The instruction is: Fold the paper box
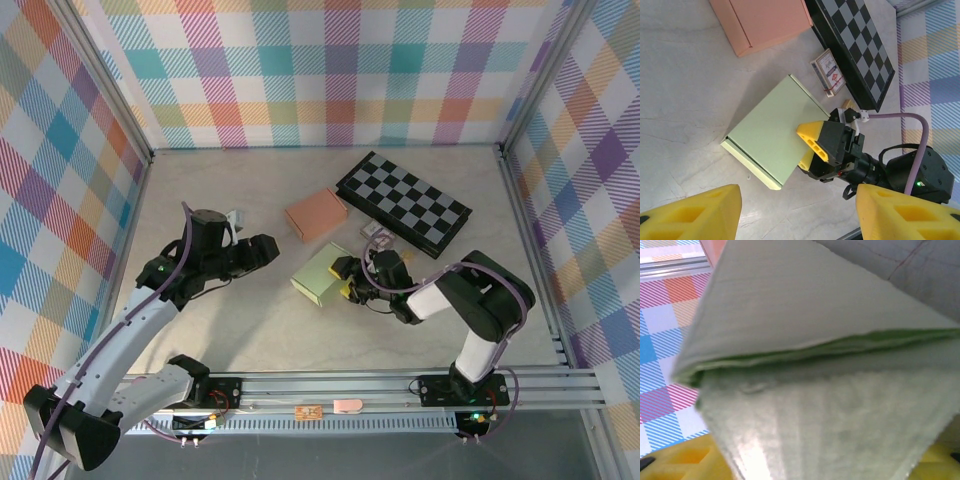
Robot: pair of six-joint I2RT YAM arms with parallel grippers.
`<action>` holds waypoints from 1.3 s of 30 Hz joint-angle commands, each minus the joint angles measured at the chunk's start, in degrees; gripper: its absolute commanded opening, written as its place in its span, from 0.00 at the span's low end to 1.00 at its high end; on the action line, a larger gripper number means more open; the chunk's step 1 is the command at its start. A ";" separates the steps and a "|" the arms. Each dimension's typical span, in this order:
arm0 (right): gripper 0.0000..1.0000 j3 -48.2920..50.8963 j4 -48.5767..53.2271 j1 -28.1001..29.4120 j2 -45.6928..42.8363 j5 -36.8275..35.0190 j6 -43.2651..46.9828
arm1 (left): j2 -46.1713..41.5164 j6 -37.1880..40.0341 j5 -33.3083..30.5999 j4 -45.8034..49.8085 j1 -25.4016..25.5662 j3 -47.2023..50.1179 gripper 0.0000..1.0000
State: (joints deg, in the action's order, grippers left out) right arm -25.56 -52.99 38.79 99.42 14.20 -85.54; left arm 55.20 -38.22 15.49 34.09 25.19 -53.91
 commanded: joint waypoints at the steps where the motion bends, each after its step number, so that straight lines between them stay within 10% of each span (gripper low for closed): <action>1: 0.65 -1.88 6.52 -0.11 -2.39 0.41 -1.62 | -0.98 0.48 -0.60 0.31 -0.86 -1.10 0.61; 13: 0.91 -27.10 93.58 -3.53 -19.49 -5.84 2.94 | -0.40 -0.81 -4.52 3.43 -1.72 -3.02 0.62; 24: 0.99 -37.61 97.88 -16.55 -33.88 -13.59 40.34 | 1.92 -0.77 -10.76 1.35 -4.25 -6.65 0.65; 27: 0.99 -38.77 98.65 -19.52 -37.21 -15.73 51.11 | 2.36 -0.15 -11.63 0.76 -5.51 -6.31 0.74; 28: 0.99 -39.30 98.79 -20.32 -37.84 -15.38 54.23 | 2.38 0.35 -11.31 0.29 -6.03 -6.07 1.00; 29: 0.99 -40.06 99.61 -20.88 -38.37 -16.10 56.47 | 2.29 0.97 -10.90 -0.21 -6.43 -5.87 1.00; 39: 0.99 -32.92 96.38 -24.23 -47.53 -36.24 59.44 | -1.51 8.26 -15.78 -1.67 -6.91 -3.15 1.00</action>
State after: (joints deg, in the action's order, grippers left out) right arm -62.02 46.28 15.35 55.44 -16.12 -30.41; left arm 55.70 -33.98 2.00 33.98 18.92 -58.28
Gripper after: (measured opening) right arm 0.990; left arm 0.996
